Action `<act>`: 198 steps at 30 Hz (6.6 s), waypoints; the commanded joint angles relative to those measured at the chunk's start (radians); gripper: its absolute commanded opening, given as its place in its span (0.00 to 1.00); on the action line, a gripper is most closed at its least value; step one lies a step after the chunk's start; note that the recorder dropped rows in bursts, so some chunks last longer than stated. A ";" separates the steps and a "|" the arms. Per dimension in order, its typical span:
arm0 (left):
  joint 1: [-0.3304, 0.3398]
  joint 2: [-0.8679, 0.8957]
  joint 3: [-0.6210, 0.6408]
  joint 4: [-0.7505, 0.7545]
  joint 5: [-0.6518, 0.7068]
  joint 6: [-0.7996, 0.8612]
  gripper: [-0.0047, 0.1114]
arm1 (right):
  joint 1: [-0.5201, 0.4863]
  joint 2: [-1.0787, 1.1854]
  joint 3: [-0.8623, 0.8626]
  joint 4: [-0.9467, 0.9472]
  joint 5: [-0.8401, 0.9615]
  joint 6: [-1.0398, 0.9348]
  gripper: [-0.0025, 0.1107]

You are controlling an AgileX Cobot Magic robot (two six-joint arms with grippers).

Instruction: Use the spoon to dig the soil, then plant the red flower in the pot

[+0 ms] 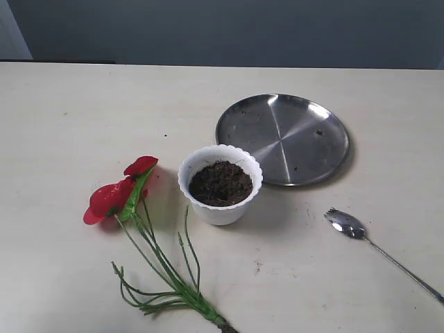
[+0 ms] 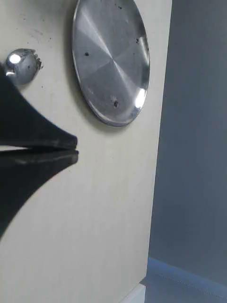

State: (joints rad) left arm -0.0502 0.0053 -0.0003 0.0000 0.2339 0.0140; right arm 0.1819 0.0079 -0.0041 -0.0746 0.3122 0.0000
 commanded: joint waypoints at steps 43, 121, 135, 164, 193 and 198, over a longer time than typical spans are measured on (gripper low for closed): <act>0.000 -0.005 0.000 0.000 -0.003 -0.004 0.04 | 0.029 1.085 -1.243 0.456 0.642 -0.466 0.02; 0.000 -0.005 0.000 0.000 -0.003 -0.004 0.04 | 0.209 1.848 -0.748 0.068 0.454 -0.231 0.02; 0.000 -0.005 0.000 0.000 -0.003 -0.004 0.04 | 0.256 1.656 -0.832 0.120 0.628 -0.231 0.02; 0.000 -0.005 0.000 0.000 -0.003 -0.004 0.04 | 0.913 1.875 -1.262 -1.055 0.774 -0.295 0.02; 0.000 -0.005 0.000 0.000 -0.003 -0.004 0.04 | 1.065 2.092 -1.259 -1.043 0.887 -0.376 0.02; 0.000 -0.005 0.000 0.000 -0.003 -0.004 0.04 | 1.062 2.067 -1.259 -1.161 0.909 -0.376 0.02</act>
State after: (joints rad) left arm -0.0502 0.0053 -0.0003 0.0000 0.2339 0.0140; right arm 1.2470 2.0927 -1.2669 -1.1643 1.1841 -0.3638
